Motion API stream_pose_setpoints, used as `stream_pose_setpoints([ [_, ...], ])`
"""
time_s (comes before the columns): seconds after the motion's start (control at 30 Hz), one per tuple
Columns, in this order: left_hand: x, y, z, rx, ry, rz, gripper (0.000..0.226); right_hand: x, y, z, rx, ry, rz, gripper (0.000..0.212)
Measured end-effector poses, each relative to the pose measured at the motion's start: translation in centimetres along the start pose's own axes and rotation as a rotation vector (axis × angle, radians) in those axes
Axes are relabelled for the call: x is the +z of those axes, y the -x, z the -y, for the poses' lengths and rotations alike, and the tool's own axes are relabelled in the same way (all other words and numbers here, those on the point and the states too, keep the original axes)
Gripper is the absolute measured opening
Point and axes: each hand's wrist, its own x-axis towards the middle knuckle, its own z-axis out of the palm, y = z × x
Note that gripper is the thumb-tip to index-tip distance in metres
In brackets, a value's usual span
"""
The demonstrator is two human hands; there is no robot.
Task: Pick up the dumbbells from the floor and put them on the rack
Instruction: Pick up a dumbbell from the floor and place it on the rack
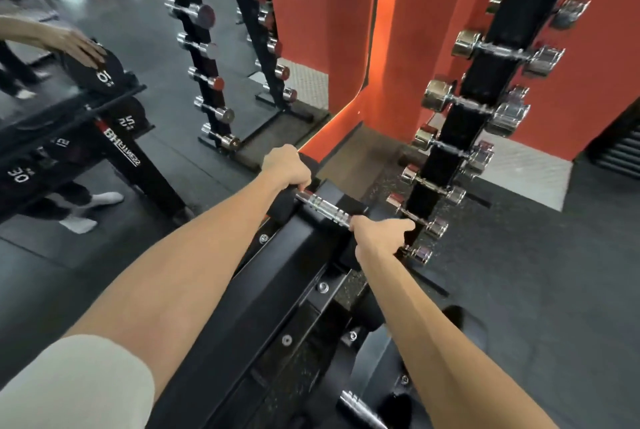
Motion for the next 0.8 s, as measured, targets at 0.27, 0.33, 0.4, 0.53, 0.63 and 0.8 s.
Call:
stream_pose_setpoints([
  [0.27, 1.2, 6.2, -1.2, 0.109, 0.079, -0.018, 0.057, -4.9, 1.6, 2.7, 0.008, 0.005, 0.355, 0.051],
  [0.33, 1.5, 10.0, -2.8, 0.207, 0.230, -0.013, 0.044, -8.2, 2.5, 3.0, -0.031, 0.014, 0.392, 0.014],
  [0.4, 2.5, 14.0, -4.8, 0.275, 0.384, 0.030, 0.026, -12.0, 3.3, 2.8, -0.079, -0.001, 0.412, 0.018],
  [0.53, 5.7, 21.5, -9.4, 0.378, 0.580, 0.123, 0.011, -21.2, 5.5, 1.7, -0.161, -0.069, 0.378, 0.024],
  [0.63, 8.2, 27.7, -13.3, 0.452, 0.649, 0.186, 0.011, -29.5, 7.5, -0.4, -0.220, -0.103, 0.337, 0.014],
  [0.8, 13.7, 39.4, -19.5, 0.632, 0.584, 0.322, 0.013, -44.7, 10.7, -5.3, -0.304, -0.209, 0.187, 0.014],
])
